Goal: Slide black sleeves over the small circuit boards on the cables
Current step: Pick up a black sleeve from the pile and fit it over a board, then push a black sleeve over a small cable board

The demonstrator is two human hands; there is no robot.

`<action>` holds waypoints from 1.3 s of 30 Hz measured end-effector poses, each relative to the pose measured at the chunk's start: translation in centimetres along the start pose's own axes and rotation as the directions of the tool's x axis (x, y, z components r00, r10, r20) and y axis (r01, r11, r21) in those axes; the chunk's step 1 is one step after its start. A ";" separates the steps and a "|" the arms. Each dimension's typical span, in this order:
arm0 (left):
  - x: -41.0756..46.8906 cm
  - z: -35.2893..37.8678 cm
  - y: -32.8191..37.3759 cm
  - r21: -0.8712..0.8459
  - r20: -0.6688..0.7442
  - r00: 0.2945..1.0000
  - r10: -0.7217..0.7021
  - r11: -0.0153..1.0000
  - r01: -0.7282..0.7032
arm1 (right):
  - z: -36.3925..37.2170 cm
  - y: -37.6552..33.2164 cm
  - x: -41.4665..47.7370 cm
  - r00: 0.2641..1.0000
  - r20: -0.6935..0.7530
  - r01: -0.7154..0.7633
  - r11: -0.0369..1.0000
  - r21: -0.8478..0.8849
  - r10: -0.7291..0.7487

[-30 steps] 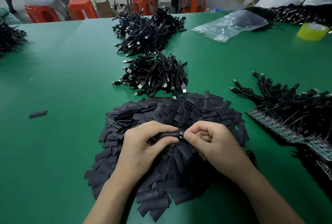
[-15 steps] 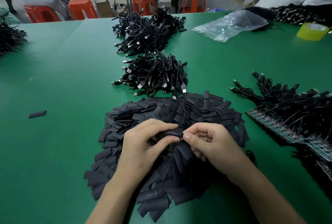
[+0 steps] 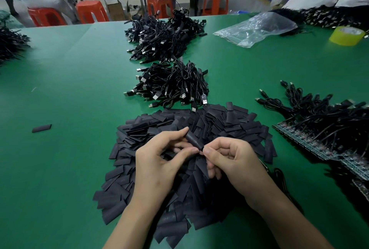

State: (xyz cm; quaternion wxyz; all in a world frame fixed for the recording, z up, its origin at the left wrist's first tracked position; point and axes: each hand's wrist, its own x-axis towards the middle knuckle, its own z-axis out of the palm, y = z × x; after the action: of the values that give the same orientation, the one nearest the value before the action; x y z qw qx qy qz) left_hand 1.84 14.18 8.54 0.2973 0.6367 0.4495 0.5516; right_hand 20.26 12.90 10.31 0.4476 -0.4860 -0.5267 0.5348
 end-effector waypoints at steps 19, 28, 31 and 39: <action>0.0 0.3 0.6 -0.064 0.003 0.996 -0.094 0.993 0.094 | -1.4 -8.5 7.4 0.968 -0.233 -0.042 0.979 0.202 0.090; 0.1 0.1 0.9 -0.003 0.023 0.996 -0.082 0.997 0.082 | 2.0 -13.0 19.4 0.985 -0.175 -0.071 0.906 -0.417 -0.003; 0.1 0.0 0.8 0.011 0.034 0.996 -0.077 0.997 0.077 | 0.0 -11.6 16.6 0.971 -0.147 0.061 0.788 -0.613 -0.189; 0.2 0.1 0.9 0.089 0.064 0.997 -0.033 0.996 0.028 | -8.4 -6.1 2.7 0.982 -0.107 -0.139 0.212 -0.967 0.156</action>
State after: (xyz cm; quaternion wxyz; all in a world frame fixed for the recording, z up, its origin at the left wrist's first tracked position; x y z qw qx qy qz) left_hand 2.19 13.95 9.38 0.2918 0.6600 0.4730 0.5055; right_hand 28.05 16.91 16.49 -0.0076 -0.7022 -0.6990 0.1350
